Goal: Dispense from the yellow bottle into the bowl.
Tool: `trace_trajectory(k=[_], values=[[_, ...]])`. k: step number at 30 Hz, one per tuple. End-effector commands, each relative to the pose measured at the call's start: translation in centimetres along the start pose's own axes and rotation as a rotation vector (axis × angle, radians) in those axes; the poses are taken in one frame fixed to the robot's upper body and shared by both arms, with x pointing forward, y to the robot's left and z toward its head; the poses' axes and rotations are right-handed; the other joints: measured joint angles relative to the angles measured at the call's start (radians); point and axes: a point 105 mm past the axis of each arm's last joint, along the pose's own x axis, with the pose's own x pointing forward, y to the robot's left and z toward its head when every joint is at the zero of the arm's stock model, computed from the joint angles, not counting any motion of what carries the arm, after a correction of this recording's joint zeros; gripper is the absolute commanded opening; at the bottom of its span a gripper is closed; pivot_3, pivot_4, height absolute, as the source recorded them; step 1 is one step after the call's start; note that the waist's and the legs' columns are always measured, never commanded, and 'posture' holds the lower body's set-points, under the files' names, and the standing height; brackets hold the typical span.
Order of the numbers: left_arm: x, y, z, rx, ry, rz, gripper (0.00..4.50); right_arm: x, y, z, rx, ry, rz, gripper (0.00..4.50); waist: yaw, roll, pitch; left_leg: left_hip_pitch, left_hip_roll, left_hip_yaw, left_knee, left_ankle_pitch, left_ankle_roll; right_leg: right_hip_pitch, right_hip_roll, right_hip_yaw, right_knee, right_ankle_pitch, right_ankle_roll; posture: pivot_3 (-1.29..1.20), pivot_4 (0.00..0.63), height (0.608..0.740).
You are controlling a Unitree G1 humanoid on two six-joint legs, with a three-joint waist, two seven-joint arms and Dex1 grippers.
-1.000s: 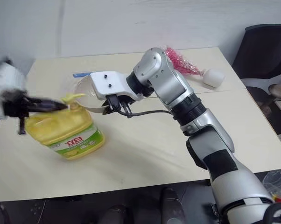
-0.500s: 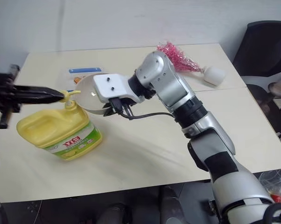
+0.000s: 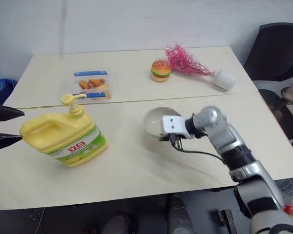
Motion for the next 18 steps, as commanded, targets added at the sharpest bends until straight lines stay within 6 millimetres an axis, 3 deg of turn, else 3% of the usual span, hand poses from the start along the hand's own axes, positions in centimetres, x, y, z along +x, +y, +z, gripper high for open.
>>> trace_trajectory(k=[1,2,6,10,14,18], values=[[-0.2,-0.5,0.3,0.06,-0.013,0.023,4.26,-0.8,-0.8,0.5,-0.031,-0.024,-0.131,0.0,-0.004,0.0,0.0,0.001,0.0,0.0,0.0,0.0,0.0,0.0,0.0,0.001,0.001,0.0,0.0,0.0,0.15,0.74],[-0.1,-0.6,0.1,0.066,-0.007,0.021,4.48,-0.6,-0.5,0.2,-0.017,-0.028,-0.136,0.0,-0.004,0.0,0.0,0.002,0.0,0.001,0.0,0.001,-0.001,0.0,0.0,0.002,0.002,0.0,-0.001,0.0,0.15,0.74],[0.2,-0.8,-0.3,0.083,0.011,0.017,4.48,-0.1,0.3,-0.3,0.02,-0.033,-0.137,0.0,-0.001,0.0,0.0,0.002,0.001,0.001,0.0,0.001,-0.001,-0.001,0.0,0.002,0.002,0.0,-0.001,0.0,0.15,0.74],[0.4,-0.3,-0.9,0.11,0.025,0.036,4.5,-0.6,-0.2,-0.7,0.098,-0.039,-0.168,1.22,0.002,0.0,0.0,0.001,0.0,0.001,0.0,0.001,-0.001,-0.001,0.0,0.002,0.001,0.0,-0.001,0.0,0.15,0.74],[0.4,0.0,-0.8,0.116,-0.009,0.047,4.5,-3.1,-0.8,-0.6,0.114,-0.044,-0.178,2.66,0.01,0.0,0.0,0.001,0.0,0.001,0.0,0.0,0.0,-0.001,0.0,0.001,0.001,0.0,-0.001,0.0,0.15,0.74],[-0.2,0.0,-1.0,0.103,-0.007,0.067,4.5,-8.7,0.0,1.0,0.127,-0.078,-0.081,4.07,0.029,0.002,0.001,0.0,0.0,0.001,0.0,0.0,0.001,-0.001,0.0,0.001,-0.001,0.0,-0.001,0.0,0.15,0.74]])
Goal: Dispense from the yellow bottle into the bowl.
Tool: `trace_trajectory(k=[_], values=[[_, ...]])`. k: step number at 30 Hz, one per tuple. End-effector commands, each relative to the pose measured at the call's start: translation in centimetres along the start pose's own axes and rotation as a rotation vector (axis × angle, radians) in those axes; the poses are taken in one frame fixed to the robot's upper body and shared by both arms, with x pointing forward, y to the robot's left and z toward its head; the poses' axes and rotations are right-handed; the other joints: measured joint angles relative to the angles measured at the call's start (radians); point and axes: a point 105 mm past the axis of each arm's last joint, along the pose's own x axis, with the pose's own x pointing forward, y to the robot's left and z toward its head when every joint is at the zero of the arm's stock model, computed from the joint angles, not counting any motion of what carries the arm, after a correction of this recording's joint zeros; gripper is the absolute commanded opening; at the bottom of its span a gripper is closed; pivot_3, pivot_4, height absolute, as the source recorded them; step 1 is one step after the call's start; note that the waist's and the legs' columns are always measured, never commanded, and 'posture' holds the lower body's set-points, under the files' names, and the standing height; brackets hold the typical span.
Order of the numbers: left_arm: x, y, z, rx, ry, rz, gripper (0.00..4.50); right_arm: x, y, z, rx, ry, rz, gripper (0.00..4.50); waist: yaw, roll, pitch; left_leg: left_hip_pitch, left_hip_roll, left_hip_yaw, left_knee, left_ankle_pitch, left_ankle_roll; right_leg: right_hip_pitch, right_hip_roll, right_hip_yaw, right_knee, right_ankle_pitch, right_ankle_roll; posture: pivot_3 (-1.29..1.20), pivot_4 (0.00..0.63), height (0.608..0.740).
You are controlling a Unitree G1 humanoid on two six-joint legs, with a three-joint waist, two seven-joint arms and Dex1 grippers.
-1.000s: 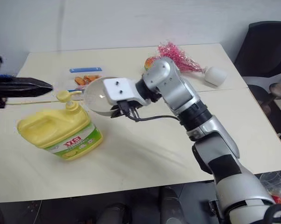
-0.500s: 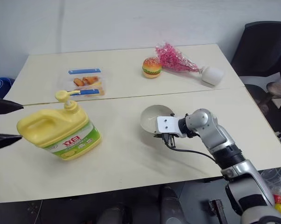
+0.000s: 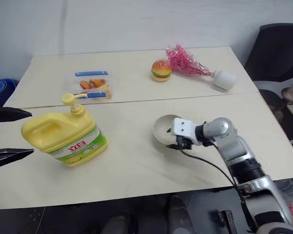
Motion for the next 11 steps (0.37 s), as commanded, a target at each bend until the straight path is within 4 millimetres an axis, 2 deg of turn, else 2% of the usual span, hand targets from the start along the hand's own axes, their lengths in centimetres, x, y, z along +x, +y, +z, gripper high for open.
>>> trace_trajectory(k=[1,3,6,7,9,11], values=[[-1.1,0.1,0.3,0.014,-0.025,0.043,4.5,-5.7,-0.5,3.2,-0.037,-0.06,0.042,4.43,0.009,0.001,0.001,-0.001,0.0,0.0,0.0,0.0,0.0,0.0,0.0,0.0,-0.001,0.0,0.0,0.0,0.15,0.74],[-1.5,-0.1,0.3,0.007,-0.025,0.05,4.5,-7.6,-0.8,3.3,-0.002,-0.044,0.042,4.47,0.017,0.001,0.001,-0.001,0.001,0.0,0.0,-0.001,0.001,0.001,0.001,-0.001,-0.002,0.0,0.0,0.0,0.15,0.74],[-2.3,0.1,0.1,-0.02,-0.028,0.072,4.5,-13.1,-1.7,3.8,0.128,-0.089,0.044,4.47,0.022,0.002,0.001,0.0,0.001,0.001,0.0,-0.001,0.001,0.001,0.001,0.0,-0.003,0.0,0.001,0.0,0.15,0.74],[-2.5,0.3,-0.1,-0.026,-0.027,0.083,4.5,-14.3,-2.1,4.0,0.169,-0.118,0.028,4.47,0.023,0.002,0.001,0.0,0.0,0.001,0.0,-0.001,0.002,0.001,0.001,0.0,-0.004,0.001,0.001,0.0,0.15,0.74],[-2.6,0.6,-0.4,-0.016,-0.022,0.099,4.5,-15.1,-2.4,4.0,0.213,-0.14,0.012,4.47,0.024,0.002,0.001,0.0,0.0,0.002,0.0,-0.001,0.002,0.001,0.001,0.0,-0.004,0.001,0.0,0.0,0.15,0.74],[-2.6,0.8,-0.5,-0.01,-0.033,0.099,4.5,-14.8,-2.4,3.6,0.204,-0.137,0.006,4.47,0.024,0.001,0.001,0.001,0.001,0.002,-0.001,-0.001,0.002,0.001,0.002,0.0,-0.005,0.001,0.0,0.0,0.15,0.74]])
